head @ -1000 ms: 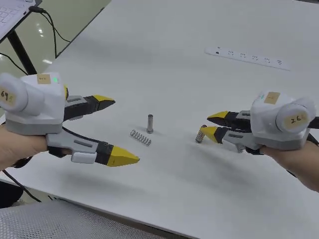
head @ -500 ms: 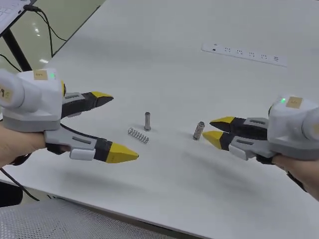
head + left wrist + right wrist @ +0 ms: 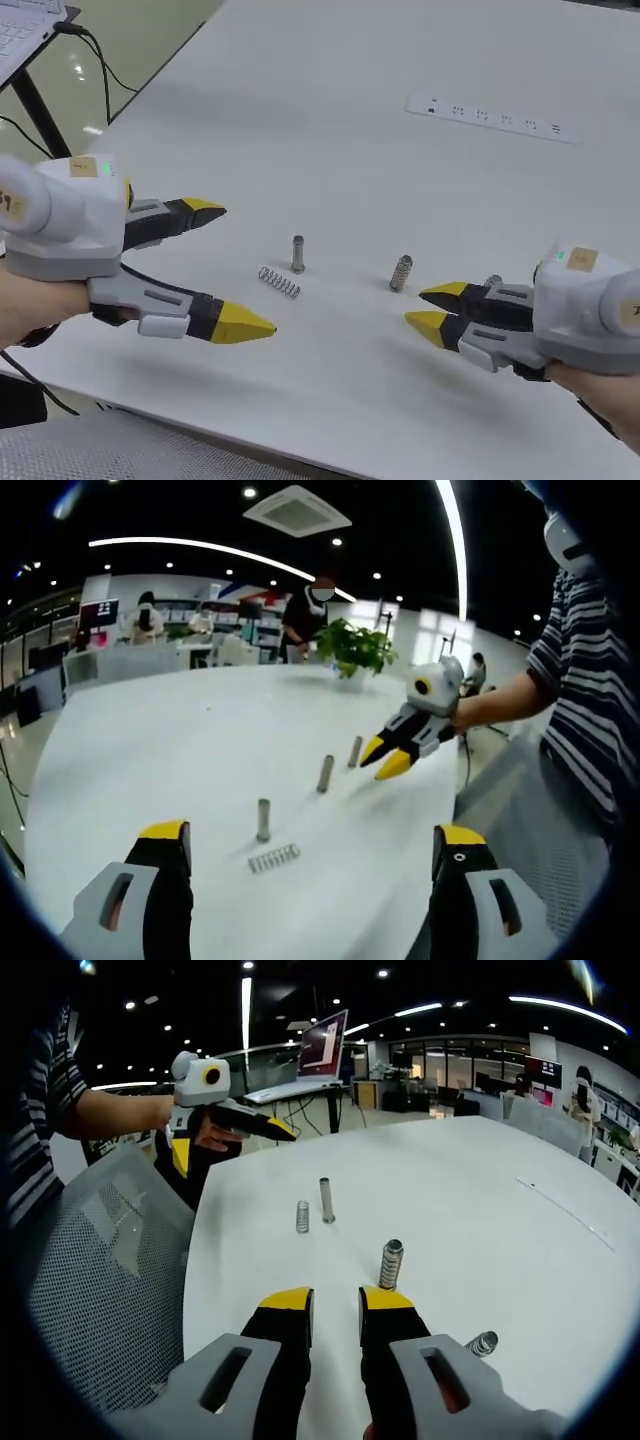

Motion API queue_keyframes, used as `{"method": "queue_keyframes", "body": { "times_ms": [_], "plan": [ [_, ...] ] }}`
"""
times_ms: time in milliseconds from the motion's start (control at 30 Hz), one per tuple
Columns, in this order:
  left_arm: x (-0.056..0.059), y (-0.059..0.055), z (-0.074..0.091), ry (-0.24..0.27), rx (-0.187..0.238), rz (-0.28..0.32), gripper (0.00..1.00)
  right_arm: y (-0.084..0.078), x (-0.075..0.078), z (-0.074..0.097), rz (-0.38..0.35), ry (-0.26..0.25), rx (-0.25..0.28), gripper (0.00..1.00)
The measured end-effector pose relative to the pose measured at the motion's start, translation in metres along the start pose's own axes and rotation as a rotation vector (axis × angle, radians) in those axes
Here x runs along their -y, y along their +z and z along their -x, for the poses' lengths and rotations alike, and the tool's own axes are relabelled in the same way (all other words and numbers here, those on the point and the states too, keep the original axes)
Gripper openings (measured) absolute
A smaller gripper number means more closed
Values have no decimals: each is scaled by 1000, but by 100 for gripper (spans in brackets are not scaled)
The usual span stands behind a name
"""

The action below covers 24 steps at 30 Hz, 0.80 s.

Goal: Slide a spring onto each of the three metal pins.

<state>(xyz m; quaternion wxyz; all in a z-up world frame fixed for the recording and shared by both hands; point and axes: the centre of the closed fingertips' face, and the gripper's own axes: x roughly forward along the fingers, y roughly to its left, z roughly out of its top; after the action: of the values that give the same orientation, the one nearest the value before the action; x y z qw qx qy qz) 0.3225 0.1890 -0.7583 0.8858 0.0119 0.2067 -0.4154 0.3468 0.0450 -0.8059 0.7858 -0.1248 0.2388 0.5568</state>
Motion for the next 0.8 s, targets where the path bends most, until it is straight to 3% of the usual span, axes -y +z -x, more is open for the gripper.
{"method": "queue_keyframes", "body": {
  "times_ms": [400,800],
  "plan": [
    [2,-5,3,2,-7,10,98,0,-12,-12,9,29,-13,15],
    [1,-4,4,6,1,14,98,25,-28,-40,49,77,13,15]
  ]
}}
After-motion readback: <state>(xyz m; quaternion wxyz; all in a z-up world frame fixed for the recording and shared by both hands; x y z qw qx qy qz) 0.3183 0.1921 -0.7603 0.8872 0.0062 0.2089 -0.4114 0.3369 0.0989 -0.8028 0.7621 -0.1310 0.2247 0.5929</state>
